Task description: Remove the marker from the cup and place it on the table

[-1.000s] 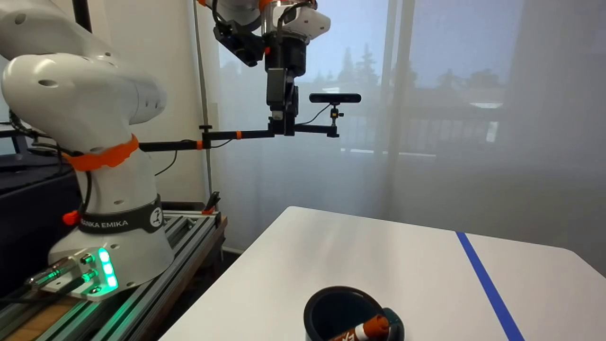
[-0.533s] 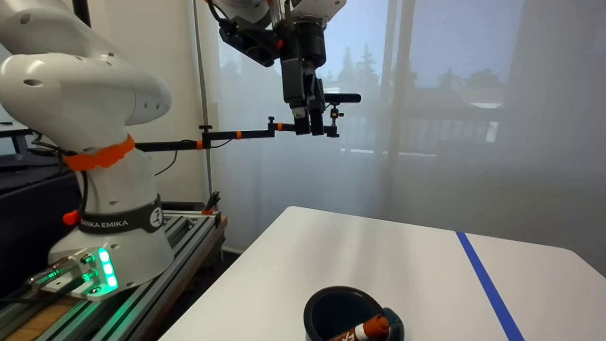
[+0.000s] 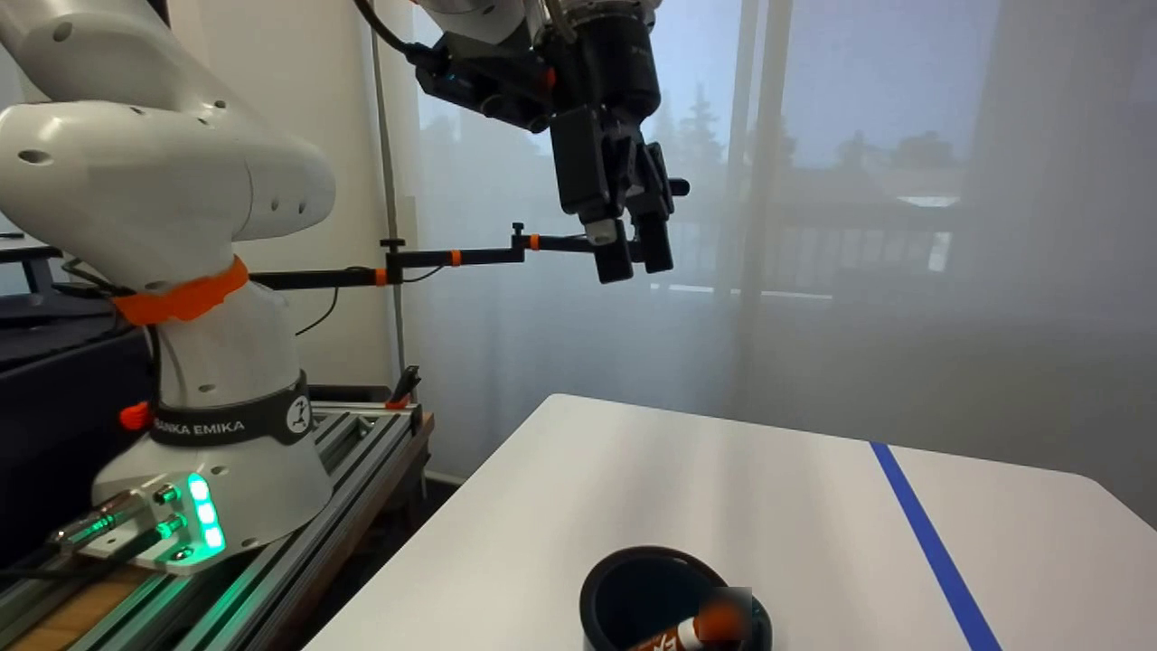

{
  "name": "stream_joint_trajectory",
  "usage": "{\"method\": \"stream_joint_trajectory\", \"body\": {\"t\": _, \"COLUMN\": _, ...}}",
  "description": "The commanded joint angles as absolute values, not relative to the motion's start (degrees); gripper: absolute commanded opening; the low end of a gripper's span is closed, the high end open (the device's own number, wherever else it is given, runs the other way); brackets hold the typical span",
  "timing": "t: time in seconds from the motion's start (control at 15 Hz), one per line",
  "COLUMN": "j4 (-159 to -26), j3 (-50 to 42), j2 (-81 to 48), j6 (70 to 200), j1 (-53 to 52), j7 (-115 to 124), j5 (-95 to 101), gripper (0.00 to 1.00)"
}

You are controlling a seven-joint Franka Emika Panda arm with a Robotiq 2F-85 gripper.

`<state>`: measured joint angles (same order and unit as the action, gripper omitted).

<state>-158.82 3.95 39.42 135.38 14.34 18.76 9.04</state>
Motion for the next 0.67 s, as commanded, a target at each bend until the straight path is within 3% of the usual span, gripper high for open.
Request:
{"method": "stream_joint_trajectory", "body": {"t": 0.0, "j4": -158.7, "j3": 2.5, "j2": 34.9, "j6": 141.5, "j1": 17.6, "j7": 19.3, "j5": 11.3, "gripper": 1.0}}
{"method": "stream_joint_trajectory", "body": {"t": 0.6, "j4": -158.7, "j3": 1.6, "j2": 24.8, "j6": 152.0, "j1": 22.6, "j7": 19.9, "j5": 14.5, "gripper": 1.0}}
